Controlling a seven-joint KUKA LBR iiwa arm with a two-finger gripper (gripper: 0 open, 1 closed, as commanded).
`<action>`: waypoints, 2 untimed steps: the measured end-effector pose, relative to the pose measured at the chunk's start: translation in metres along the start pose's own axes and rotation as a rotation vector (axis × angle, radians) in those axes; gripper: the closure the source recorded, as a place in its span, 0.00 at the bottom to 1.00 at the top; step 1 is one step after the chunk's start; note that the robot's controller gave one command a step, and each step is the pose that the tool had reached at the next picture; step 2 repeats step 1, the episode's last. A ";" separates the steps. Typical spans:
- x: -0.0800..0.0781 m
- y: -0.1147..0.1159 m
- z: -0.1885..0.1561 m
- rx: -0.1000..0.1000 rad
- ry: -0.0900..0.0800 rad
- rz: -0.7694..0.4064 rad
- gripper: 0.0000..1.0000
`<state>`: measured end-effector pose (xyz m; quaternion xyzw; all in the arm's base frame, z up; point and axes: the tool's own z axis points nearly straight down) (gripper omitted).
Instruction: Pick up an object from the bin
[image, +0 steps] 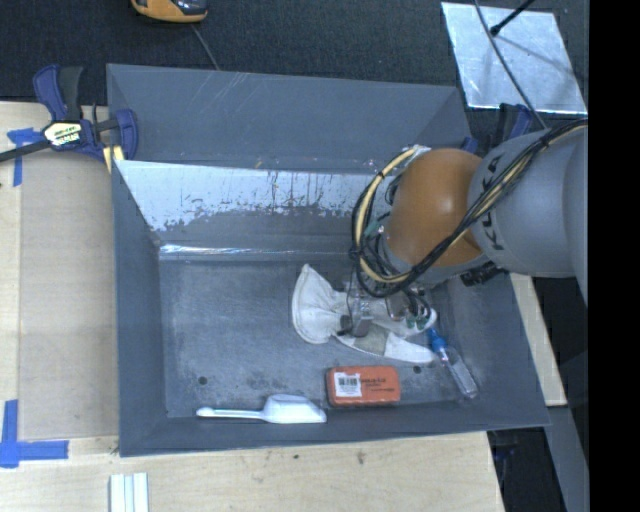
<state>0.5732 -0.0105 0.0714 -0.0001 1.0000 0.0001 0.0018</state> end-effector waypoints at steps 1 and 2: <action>-0.044 0.005 -0.178 0.001 -0.009 -0.014 1.00; -0.044 0.005 -0.178 0.001 -0.009 -0.014 1.00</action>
Offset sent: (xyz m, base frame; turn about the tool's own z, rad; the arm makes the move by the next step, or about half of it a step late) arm 0.0000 0.0000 0.0000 0.0000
